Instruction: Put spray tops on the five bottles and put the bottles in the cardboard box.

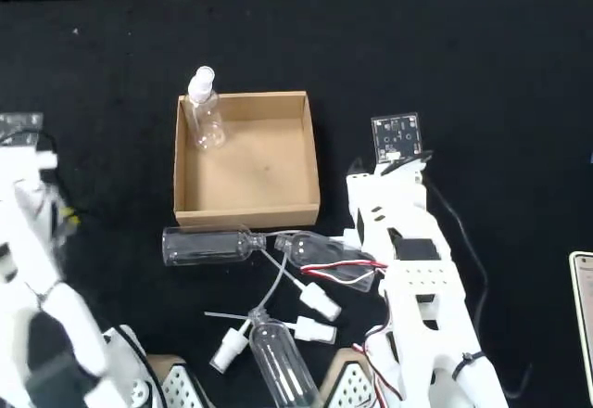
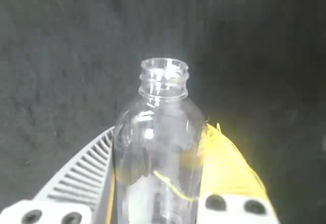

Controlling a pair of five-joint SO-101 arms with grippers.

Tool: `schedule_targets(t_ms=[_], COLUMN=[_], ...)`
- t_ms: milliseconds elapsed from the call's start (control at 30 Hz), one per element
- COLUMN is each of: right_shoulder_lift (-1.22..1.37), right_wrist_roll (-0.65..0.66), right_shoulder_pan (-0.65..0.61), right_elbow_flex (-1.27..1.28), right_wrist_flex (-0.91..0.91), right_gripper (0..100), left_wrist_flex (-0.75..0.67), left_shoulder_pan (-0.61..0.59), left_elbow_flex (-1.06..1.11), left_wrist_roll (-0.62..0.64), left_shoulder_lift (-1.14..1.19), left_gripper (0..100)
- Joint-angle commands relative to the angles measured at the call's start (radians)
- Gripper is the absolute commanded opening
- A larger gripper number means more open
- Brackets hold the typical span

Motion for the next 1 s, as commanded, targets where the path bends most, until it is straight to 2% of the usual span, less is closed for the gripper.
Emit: schedule_targets(t_ms=[0, 233, 400, 567, 733, 967], right_shoulder_lift=[-0.044, -0.041, -0.041, -0.038, -0.042, -0.027], right_wrist_roll=[-0.003, 0.018, 0.176, 0.353, 0.509, 0.591], right_shoulder_pan=[-0.002, -0.009, -0.011, -0.068, -0.259, -0.692], right_elbow_flex=[-0.07, -0.22, -0.38, -0.558, -0.628, -0.636], right_wrist_flex=[0.08, 0.319, 0.562, 0.931, 1.198, 1.327], right_gripper=[18.7, 18.7, 18.7, 18.7, 18.7, 18.7], left_wrist_flex=[-0.164, -0.42, -0.516, -0.597, -0.58, -0.522], left_shoulder_pan=[0.082, 0.097, 0.077, 0.067, 0.038, -0.105], left_elbow_flex=[0.07, 0.223, 0.334, 0.427, 0.432, 0.437], left_wrist_roll=[0.241, 0.528, 0.562, 0.603, 0.69, 0.775], left_shoulder_lift=[-0.149, -0.23, -0.252, -0.269, -0.341, -0.471], left_gripper=[3, 3, 3, 3, 3, 3])
